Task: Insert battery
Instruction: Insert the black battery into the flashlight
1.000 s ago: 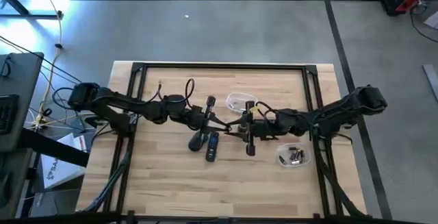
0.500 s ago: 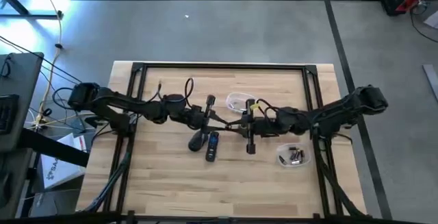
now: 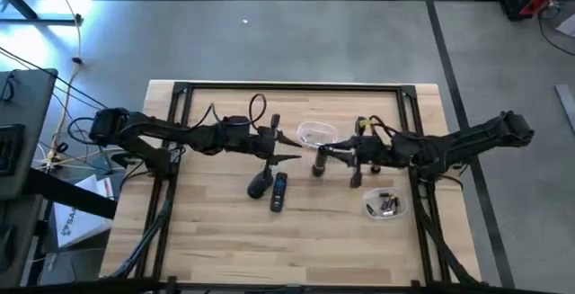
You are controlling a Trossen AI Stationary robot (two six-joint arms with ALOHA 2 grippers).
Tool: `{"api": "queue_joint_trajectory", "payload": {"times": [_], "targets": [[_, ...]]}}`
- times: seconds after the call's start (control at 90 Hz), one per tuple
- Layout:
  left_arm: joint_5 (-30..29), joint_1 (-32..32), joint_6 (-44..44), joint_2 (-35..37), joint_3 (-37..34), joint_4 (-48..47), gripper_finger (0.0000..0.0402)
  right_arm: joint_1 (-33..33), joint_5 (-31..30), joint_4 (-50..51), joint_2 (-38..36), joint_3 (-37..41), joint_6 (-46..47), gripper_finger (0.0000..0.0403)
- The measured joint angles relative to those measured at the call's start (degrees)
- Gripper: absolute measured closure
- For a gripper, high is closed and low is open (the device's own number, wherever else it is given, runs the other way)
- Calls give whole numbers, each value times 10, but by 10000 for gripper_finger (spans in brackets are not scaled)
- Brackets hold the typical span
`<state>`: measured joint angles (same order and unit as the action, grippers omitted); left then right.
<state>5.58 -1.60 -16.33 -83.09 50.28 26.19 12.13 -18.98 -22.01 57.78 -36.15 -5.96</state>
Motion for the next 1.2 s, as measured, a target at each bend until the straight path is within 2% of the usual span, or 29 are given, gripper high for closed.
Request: {"api": "queue_joint_trajectory", "payload": {"times": [0.144, 0.3, 0.511, 0.733, 1.2], "targets": [[2, -15, 2, -9, 0, 10, 292, -28, 27, -103, -7, 74, 12, 392], [2, -26, 2, -20, 0, 12, 291, -60, 56, -145, 23, 95, 23, 392], [-16, -33, 0, -64, 0, 22, 291, -81, 86, -153, 56, 81, 36, 392], [-13, -42, -33, -125, 0, 61, 291, -81, 86, -135, 62, 71, 62, 392], [-11, -55, -33, -132, 0, 64, 291, -81, 70, -104, 62, 71, 81, 392]]}}
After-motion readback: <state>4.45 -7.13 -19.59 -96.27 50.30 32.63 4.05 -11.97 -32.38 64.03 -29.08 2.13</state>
